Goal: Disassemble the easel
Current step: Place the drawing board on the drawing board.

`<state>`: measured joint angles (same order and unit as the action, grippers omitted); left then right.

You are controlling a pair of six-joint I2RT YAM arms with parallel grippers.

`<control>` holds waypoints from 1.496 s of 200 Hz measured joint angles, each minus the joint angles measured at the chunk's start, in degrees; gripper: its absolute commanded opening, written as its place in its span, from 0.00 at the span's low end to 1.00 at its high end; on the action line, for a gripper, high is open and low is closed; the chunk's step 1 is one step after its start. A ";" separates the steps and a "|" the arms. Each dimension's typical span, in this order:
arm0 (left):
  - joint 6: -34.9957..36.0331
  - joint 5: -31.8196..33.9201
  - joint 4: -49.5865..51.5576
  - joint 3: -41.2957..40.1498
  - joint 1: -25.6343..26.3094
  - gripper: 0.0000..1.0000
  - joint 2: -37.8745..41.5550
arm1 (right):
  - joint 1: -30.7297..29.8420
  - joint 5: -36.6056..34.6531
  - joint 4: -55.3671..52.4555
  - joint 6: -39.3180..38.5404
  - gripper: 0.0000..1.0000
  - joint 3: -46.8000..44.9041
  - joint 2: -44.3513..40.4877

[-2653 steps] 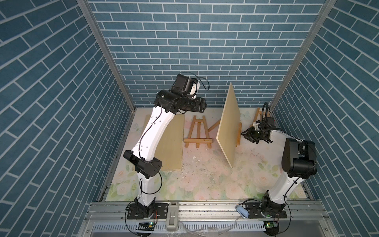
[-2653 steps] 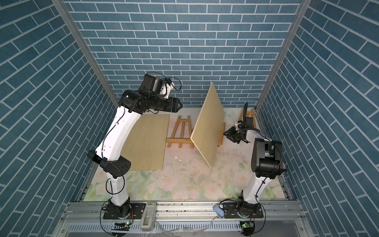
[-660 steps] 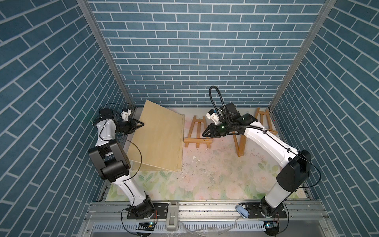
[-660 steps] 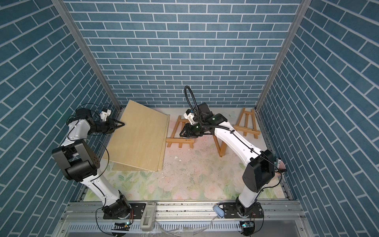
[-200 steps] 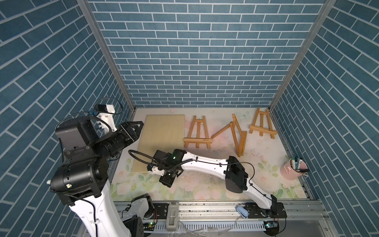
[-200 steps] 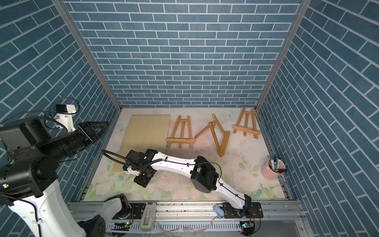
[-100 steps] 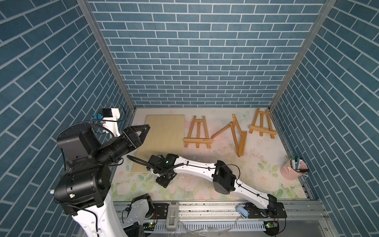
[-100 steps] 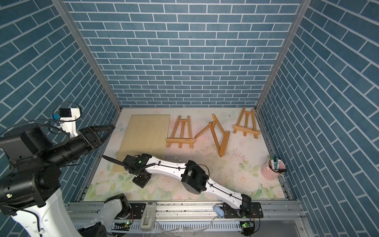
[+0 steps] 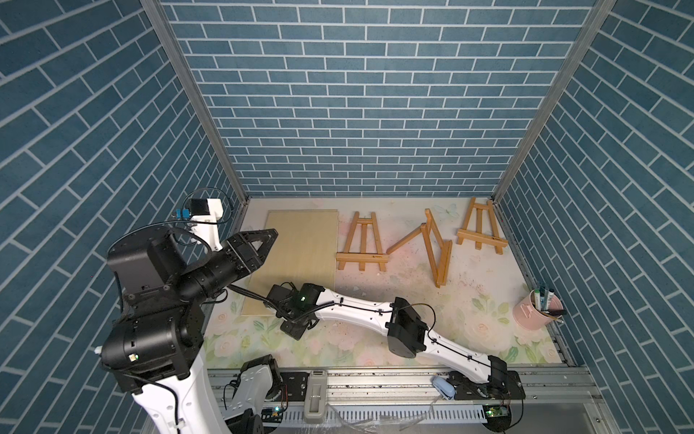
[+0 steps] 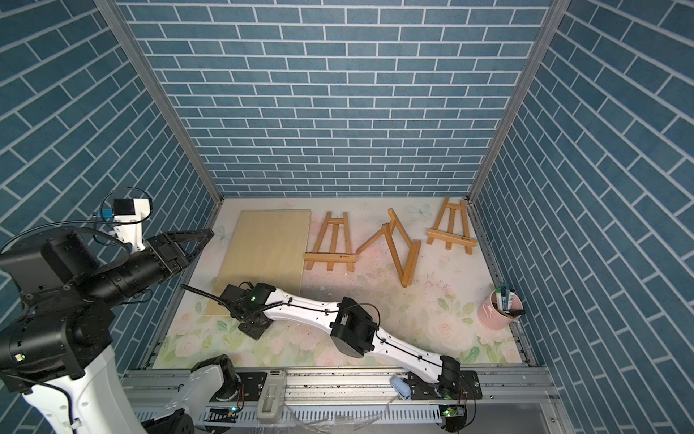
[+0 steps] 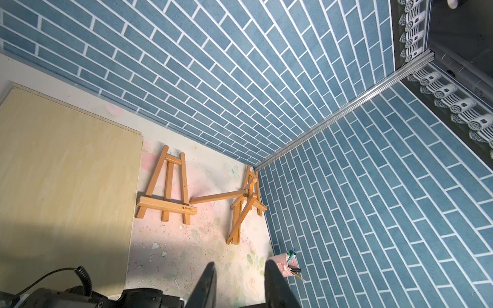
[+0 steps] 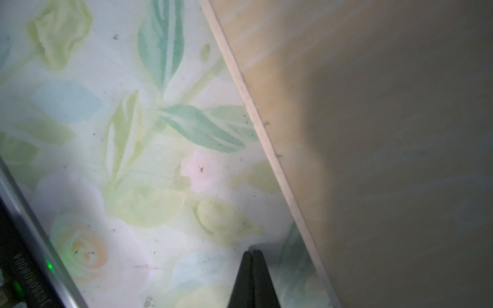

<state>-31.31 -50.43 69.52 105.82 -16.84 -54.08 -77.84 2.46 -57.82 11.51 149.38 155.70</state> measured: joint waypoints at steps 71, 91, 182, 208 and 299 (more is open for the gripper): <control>0.04 0.02 0.00 0.00 0.37 0.33 -0.17 | 1.68 0.04 0.87 -1.05 0.03 0.59 0.50; 0.04 0.02 0.00 0.00 0.39 0.33 -0.42 | 1.75 0.13 0.85 -1.09 0.03 0.70 0.57; 0.26 0.22 0.02 0.04 0.50 0.33 -1.20 | 2.16 1.14 0.94 -1.49 0.03 1.01 0.79; 0.31 0.24 0.02 0.13 0.55 0.33 -1.33 | 2.38 1.36 1.18 -1.51 0.03 1.31 0.98; 0.74 0.92 0.07 0.92 0.59 0.33 -2.16 | 3.80 2.23 2.97 -2.45 0.05 1.09 1.20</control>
<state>-30.57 -49.52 69.58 106.74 -16.25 -56.25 -74.04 4.69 -54.85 9.06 150.47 156.90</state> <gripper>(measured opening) 0.327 0.045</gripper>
